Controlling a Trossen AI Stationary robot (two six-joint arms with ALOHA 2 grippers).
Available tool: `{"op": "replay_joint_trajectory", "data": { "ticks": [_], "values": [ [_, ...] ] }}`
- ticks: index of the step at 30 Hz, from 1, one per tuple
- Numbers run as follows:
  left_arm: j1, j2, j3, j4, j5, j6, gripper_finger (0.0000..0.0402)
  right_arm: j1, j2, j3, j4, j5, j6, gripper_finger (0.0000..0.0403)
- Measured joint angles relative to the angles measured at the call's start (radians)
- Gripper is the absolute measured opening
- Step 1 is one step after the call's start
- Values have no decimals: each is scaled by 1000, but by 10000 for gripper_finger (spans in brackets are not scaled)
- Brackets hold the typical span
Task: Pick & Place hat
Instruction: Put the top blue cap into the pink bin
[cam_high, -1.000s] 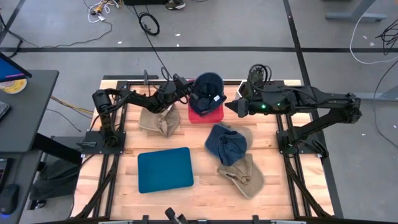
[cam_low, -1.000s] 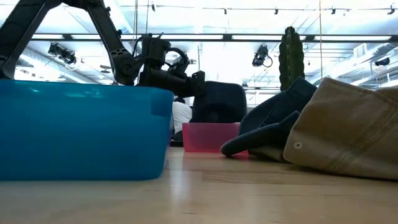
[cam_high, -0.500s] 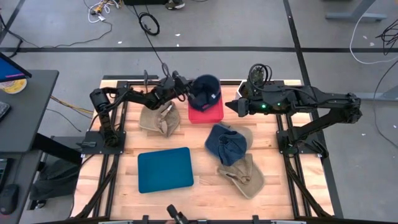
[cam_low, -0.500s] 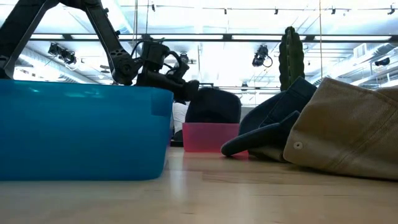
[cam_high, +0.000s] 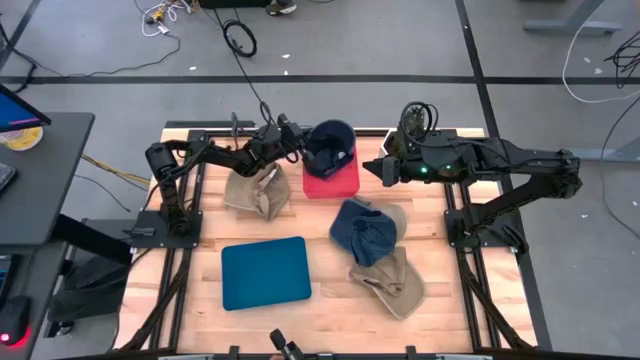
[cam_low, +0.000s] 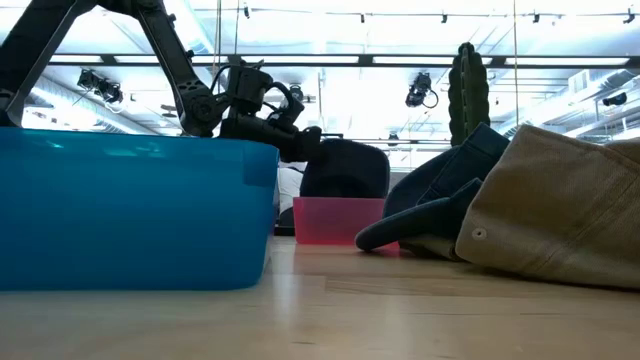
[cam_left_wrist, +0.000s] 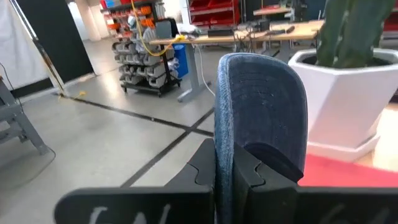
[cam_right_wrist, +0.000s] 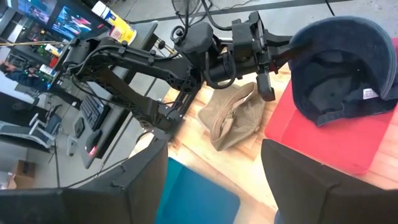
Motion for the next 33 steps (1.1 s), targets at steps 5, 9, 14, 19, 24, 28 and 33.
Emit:
{"op": "replay_joint_trajectory", "data": {
  "ticks": [5,9,14,19,24,28,33],
  "values": [
    [0,1,0,-8,-8,-20,11,0,0,0,0,0,0,261],
    [0,0,0,-31,-4,-19,11,0,0,0,0,0,0,261],
    [-35,0,0,-58,-58,106,11,0,0,0,0,0,-15,261],
    [-86,1,0,-60,-82,263,11,0,0,0,-1,0,-26,261],
    [-165,-1,2,-78,-190,478,14,0,0,0,-4,0,-34,261],
    [-212,-4,4,-157,-252,653,21,0,0,0,-16,0,-34,261],
    [-253,-7,8,-274,-262,794,25,0,-1,0,-20,6,-34,261]
  ]
}}
